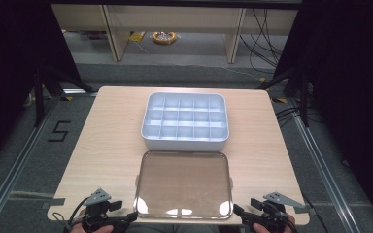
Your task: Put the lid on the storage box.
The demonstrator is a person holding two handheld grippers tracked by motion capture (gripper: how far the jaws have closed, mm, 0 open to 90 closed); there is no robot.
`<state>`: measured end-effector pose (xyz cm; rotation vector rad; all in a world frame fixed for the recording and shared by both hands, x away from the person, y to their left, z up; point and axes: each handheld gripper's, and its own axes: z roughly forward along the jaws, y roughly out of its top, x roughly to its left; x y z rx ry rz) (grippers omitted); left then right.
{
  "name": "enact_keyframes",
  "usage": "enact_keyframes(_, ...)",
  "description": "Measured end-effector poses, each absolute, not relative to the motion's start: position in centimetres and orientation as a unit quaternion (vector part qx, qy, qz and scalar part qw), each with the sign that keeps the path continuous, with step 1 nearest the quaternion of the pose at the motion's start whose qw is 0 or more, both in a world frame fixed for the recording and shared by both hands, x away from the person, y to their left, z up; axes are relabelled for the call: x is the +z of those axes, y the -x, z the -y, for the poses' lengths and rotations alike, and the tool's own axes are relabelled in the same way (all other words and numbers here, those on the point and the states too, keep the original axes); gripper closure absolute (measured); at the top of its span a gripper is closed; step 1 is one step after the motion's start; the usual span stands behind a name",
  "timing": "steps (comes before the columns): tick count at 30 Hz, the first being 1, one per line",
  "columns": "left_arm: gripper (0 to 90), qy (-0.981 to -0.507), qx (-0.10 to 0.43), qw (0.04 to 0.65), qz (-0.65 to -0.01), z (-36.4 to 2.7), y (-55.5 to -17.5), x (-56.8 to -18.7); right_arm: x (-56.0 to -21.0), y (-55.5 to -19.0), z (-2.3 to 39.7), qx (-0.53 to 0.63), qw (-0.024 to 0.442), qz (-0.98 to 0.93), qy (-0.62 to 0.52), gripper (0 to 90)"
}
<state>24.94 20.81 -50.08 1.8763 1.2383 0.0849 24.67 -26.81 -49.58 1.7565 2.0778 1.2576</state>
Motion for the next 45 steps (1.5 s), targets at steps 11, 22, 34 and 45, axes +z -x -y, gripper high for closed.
enact_keyframes(11,19.8,-0.750,0.026,0.433,-0.500,-20.7,-24.9,-50.1,-49.7,-24.9,27.1,0.424,0.076,-0.699,-0.571,21.4)
enact_keyframes(22,15.5,-0.752,0.017,0.452,-0.480,-20.6,-24.8,-50.1,-49.7,-24.9,26.8,0.429,0.065,-0.700,-0.567,20.9)
enact_keyframes(34,15.9,-0.753,0.007,0.449,-0.481,-20.2,-25.3,-50.4,-50.2,-25.3,26.4,0.446,0.046,-0.688,-0.570,23.1)
enact_keyframes(45,24.9,-0.755,0.000,0.452,-0.475,-19.4,-25.8,-50.6,-50.2,-25.6,25.5,0.439,0.030,-0.692,-0.572,24.8)
